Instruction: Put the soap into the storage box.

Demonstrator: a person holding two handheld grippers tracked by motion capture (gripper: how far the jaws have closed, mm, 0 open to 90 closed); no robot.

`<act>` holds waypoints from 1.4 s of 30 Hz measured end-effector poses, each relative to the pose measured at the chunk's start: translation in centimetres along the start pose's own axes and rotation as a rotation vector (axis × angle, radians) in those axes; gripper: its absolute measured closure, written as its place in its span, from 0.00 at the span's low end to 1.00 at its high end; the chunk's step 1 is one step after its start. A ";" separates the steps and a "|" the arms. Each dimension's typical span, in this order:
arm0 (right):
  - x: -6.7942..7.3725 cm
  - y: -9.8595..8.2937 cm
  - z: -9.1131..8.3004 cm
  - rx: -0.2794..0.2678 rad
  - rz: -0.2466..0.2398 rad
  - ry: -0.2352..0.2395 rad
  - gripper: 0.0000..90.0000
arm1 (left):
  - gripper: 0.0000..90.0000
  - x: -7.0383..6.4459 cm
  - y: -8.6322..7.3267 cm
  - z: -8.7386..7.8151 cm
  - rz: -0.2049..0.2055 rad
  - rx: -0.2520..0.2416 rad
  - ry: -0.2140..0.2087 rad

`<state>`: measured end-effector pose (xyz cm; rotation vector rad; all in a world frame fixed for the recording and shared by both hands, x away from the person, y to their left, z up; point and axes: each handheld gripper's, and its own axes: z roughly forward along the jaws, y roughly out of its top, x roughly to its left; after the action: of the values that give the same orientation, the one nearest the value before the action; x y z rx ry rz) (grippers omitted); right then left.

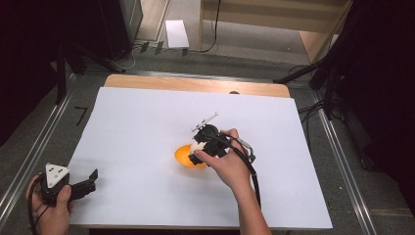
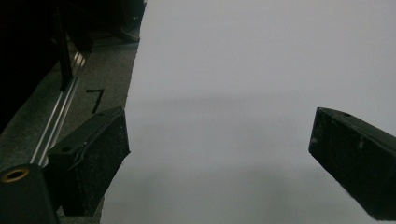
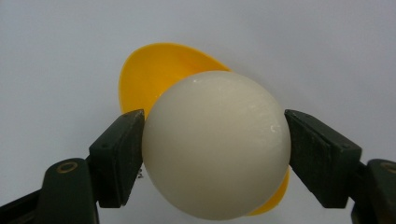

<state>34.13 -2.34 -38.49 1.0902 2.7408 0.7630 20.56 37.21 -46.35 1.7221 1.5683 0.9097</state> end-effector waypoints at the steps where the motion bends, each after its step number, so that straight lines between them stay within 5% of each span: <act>1: 0.1 0.0 0.1 0.001 0.004 -0.002 0.27 | 0.06 0.0 0.0 0.0 0.000 0.000 0.000; 42: 0.1 0.0 2.1 0.040 0.057 0.009 0.27 | 0.06 0.0 0.0 0.0 0.000 0.001 -0.001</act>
<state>34.56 -1.39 -40.37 1.1802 2.7550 0.7241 20.58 37.20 -46.37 1.7226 1.5685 0.9075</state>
